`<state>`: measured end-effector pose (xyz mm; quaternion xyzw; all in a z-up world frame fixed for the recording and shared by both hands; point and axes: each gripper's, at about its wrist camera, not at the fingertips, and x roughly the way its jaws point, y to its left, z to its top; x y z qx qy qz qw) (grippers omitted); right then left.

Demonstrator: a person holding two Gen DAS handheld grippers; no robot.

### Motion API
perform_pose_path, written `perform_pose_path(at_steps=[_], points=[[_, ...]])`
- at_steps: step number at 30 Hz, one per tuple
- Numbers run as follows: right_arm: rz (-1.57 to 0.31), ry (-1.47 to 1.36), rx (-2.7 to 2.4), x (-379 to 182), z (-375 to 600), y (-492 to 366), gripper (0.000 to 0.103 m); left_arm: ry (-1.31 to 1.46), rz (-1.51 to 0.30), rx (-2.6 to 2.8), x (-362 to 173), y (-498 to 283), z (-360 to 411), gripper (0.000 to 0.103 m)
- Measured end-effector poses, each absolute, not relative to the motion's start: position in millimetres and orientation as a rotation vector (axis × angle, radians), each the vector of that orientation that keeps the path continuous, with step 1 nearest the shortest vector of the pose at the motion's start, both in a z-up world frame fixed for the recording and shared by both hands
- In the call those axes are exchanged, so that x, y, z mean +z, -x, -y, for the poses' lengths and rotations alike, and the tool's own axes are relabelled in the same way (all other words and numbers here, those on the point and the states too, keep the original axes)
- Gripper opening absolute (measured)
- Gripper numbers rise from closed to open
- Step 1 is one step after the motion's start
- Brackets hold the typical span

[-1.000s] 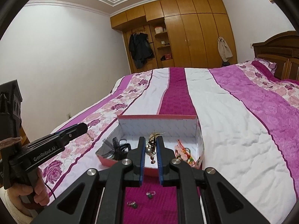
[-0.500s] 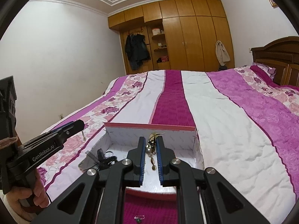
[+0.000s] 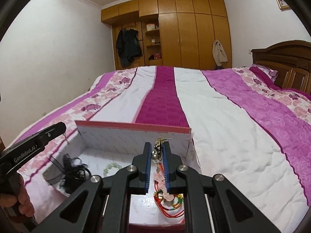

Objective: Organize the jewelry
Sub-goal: 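Open both grippers to release the gold pieces into the box, then grasp a green drop earring with the left gripper while the right moves to the other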

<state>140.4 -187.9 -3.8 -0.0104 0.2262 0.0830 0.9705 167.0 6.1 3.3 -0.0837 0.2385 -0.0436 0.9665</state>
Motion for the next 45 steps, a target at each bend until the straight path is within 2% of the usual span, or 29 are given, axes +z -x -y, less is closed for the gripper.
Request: perform_pose_path(at_steps=[9,13,14,15,16,23,31,45], points=[[-0.588,0.010,0.162,-29,194,-162,0.014,0.122,-0.594,-0.072,-16,-183,2,0.017],[-0.643,-0.011,0.167,-38,197,-166,0.015,0.146,-0.641,-0.070,-20,-187,0,0.033],[-0.652,-0.016,0.168,-39,197,-166,0.021,0.147,-0.640,-0.068,-20,-186,0,0.034],[-0.656,-0.021,0.173,-39,197,-165,0.033,0.147,-0.640,-0.066,-19,-185,0,0.034],[-0.654,-0.028,0.182,-37,198,-164,0.038,0.146,-0.641,-0.065,-18,-184,0,0.034],[-0.605,-0.064,0.226,-13,197,-145,0.046,0.185,-0.668,-0.075,-10,-168,-5,0.034],[-0.580,-0.068,0.258,9,190,-120,0.048,0.194,-0.684,-0.103,2,-140,-14,0.034],[-0.622,-0.082,0.305,11,192,-66,0.048,0.175,-0.717,-0.149,7,-90,-16,0.034]])
